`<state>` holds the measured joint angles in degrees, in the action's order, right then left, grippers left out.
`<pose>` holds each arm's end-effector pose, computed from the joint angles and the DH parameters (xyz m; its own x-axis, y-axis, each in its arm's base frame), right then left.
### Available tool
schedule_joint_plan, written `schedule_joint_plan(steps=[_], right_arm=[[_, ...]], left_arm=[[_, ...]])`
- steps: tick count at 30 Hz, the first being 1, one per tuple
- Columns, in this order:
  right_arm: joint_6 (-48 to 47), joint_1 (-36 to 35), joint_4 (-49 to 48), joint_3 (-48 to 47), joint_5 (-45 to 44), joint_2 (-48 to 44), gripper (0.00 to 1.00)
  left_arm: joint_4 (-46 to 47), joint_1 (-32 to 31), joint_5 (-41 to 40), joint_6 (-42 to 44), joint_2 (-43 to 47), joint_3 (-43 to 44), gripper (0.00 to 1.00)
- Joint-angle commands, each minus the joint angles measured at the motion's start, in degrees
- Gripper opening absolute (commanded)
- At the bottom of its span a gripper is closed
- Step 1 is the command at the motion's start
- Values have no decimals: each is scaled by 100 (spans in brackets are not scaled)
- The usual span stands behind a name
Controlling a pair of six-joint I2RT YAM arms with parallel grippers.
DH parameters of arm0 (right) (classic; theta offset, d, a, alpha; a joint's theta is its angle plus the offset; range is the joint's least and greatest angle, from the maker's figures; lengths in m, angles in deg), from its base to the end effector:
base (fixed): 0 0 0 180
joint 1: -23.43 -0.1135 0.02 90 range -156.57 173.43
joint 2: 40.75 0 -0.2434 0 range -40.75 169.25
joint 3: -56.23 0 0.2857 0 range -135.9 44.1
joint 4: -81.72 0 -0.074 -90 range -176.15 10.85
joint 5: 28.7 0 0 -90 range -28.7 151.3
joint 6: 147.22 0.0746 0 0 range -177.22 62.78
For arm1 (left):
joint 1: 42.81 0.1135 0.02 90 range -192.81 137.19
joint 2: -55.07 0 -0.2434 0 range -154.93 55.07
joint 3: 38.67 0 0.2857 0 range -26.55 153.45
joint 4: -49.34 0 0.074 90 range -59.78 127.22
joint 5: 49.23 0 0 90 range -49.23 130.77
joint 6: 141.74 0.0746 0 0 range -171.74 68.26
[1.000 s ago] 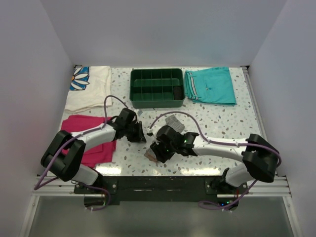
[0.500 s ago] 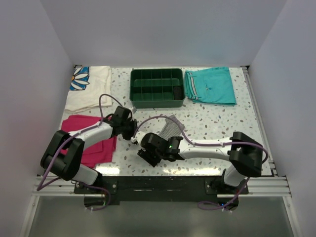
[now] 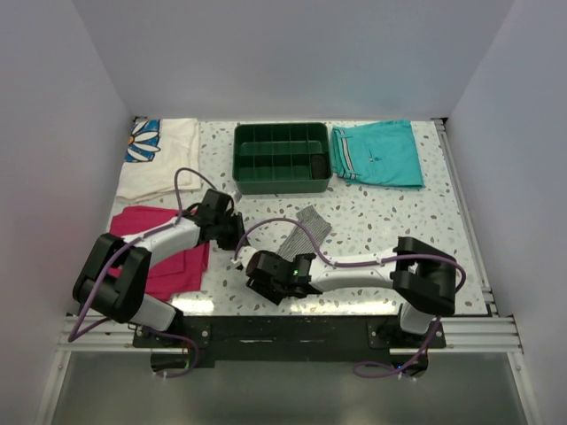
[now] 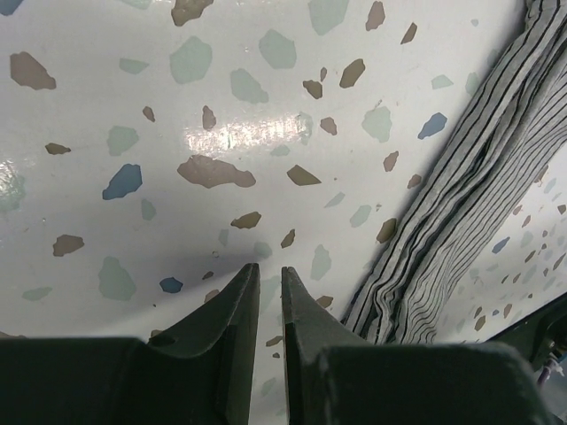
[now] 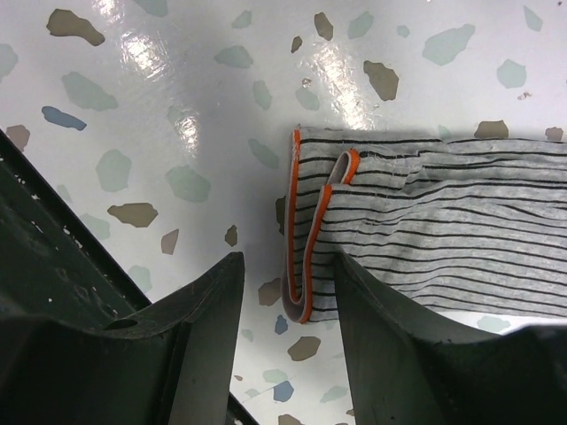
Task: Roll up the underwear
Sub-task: Roll the underwear to the center of the board.
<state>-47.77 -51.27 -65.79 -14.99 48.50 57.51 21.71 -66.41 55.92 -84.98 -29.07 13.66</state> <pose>0.1172 0.3659 0.0980 -0.3739 -0.7600 -0.5316 -0.8612 0.4972 -0.1051 0.2783 -0.1428 0.0793 -0.9385 -0.1673 -0.3019 -0.0075 0.8843 -0.4669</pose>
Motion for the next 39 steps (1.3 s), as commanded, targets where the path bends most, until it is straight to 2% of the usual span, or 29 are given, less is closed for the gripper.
schedule_joint_plan(steps=[1,9,15,26,33,39], right_arm=[[4,-71,64,108,-319,158,49],[170,-238,161,187,-627,527,47],[302,-317,144,187,-917,686,39],[417,-353,-23,240,-1058,458,17],[487,-318,-102,117,-506,-78,16],[812,86,-453,292,645,-385,17]], left_arm=[[136,66,66,177,-59,93,21],[171,66,110,194,-68,58,20],[171,66,84,230,-59,49,20],[250,66,189,238,-6,-4,20],[303,66,251,247,38,-13,20],[373,66,321,230,47,-65,20]])
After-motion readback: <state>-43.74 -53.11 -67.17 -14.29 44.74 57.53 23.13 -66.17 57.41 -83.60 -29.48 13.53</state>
